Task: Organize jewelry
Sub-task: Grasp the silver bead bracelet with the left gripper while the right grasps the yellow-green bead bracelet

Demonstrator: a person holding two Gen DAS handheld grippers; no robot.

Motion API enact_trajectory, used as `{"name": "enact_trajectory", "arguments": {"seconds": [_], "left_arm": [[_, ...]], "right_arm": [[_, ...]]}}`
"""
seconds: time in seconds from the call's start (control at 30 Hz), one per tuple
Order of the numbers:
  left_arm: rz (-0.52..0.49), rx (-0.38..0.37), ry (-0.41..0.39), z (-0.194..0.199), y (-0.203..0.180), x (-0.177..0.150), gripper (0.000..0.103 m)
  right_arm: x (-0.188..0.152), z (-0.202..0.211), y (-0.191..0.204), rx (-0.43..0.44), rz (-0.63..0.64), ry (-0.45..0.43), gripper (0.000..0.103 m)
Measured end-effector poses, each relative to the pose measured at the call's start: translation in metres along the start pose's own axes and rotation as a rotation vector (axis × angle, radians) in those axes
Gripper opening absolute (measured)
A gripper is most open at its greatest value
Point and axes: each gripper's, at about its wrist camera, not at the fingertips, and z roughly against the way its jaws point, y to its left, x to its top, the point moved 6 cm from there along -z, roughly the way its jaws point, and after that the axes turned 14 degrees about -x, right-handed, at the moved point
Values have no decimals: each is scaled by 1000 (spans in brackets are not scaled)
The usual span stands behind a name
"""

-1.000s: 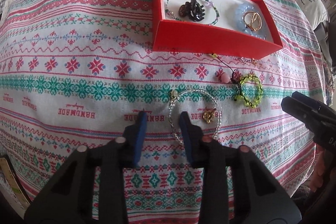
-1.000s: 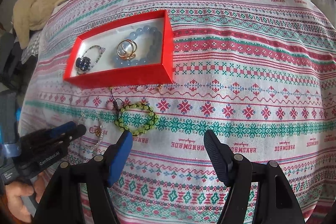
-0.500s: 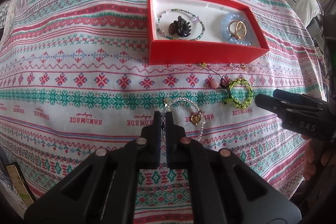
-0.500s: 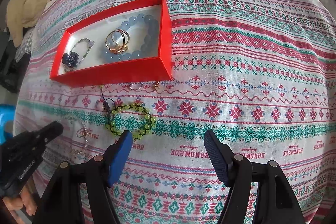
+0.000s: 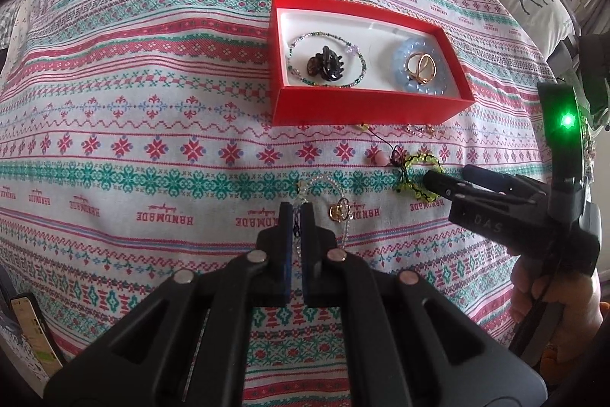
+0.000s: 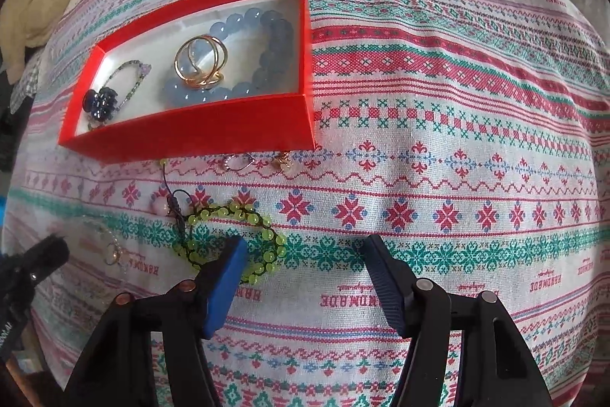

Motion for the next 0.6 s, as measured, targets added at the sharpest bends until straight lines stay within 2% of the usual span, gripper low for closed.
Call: {"name": "enact_trajectory", "arguments": {"seconds": [0.1,0.27,0.37,0.6], "left_arm": [[-1,-2,-1,0,-1,1,4],[-2,1,1,1,-2,0,4],[-2,1,3,0,-4,1,4],[-13,-6,-3,0,-9,3,5]], "right_arm": [[-1,2,6,9,31,-19,39],[-8,5,7,34,69,-35,17],[-13,8,3,46,89,-38,10],[-26,23,-12,107,66,-30,9]]}}
